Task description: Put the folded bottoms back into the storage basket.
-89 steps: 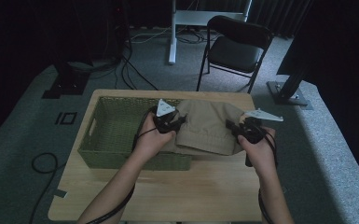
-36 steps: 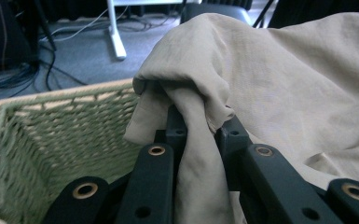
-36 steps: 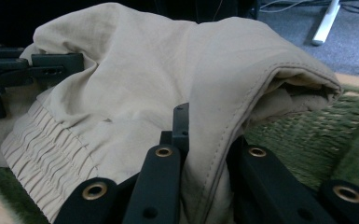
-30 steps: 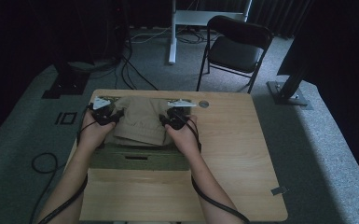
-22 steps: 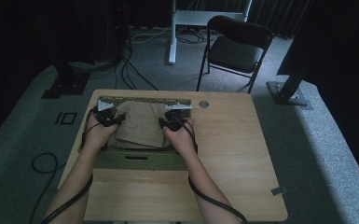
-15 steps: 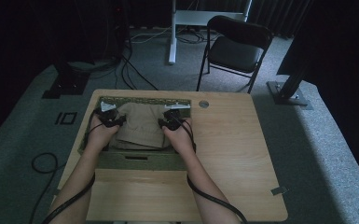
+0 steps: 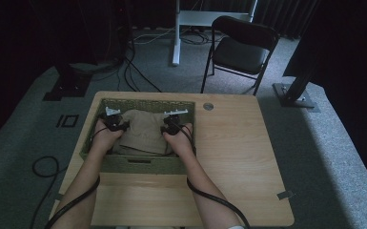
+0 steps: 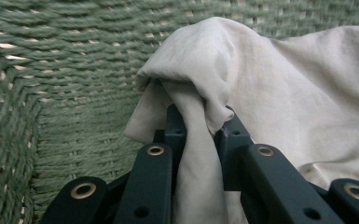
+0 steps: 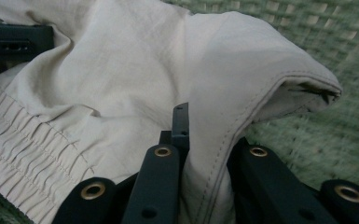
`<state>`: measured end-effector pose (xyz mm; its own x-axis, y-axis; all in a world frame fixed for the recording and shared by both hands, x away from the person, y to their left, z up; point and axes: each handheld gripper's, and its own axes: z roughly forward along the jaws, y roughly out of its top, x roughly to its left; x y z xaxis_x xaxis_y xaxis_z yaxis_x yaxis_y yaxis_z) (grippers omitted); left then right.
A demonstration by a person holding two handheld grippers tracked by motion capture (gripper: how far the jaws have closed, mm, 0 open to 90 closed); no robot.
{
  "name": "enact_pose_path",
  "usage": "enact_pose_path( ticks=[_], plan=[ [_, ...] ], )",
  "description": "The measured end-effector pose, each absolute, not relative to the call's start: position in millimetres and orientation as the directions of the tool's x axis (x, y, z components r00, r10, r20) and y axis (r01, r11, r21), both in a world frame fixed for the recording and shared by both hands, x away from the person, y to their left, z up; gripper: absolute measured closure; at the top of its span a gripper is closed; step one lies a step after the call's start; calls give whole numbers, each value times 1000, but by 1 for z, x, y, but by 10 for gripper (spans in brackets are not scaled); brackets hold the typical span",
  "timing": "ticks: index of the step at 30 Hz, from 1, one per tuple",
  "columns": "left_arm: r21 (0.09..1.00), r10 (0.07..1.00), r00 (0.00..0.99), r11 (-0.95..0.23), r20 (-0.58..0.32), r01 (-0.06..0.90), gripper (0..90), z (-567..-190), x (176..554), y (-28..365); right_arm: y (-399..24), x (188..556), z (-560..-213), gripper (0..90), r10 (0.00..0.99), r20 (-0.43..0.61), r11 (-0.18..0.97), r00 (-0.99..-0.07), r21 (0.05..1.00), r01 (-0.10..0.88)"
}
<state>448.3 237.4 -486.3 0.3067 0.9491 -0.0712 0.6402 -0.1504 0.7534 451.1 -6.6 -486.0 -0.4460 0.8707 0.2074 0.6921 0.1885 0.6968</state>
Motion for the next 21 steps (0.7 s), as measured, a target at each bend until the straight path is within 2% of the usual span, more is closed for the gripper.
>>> enact_pose_path(
  ticks=[3,7,9,11,13,14,17,21],
  plan=[
    [745,949,303,-143,-83,651,785,-491,450,235,-7,453,-492,791,876,195,204,-441,679,705],
    [731,948,311,-161,-73,663,776,-494,451,230,-8,456,-499,694,881,201,216,-429,636,741],
    [715,945,321,-186,-56,674,740,-497,452,226,-8,456,-502,572,877,217,215,-429,621,753],
    [727,952,304,-180,-42,662,631,-499,452,223,-7,456,-505,477,867,219,229,-447,623,748],
    [739,957,289,-179,-23,650,466,-500,452,223,-6,457,-505,374,869,186,253,-459,632,733],
    [743,969,247,-158,-10,651,395,-501,453,223,-6,458,-504,313,868,163,263,-469,649,714],
    [739,977,215,-147,3,657,299,-500,453,228,-9,459,-502,203,879,134,258,-458,675,692],
    [752,980,200,-139,9,645,224,-495,450,231,-12,458,-498,187,881,130,246,-455,696,674]
  ],
)
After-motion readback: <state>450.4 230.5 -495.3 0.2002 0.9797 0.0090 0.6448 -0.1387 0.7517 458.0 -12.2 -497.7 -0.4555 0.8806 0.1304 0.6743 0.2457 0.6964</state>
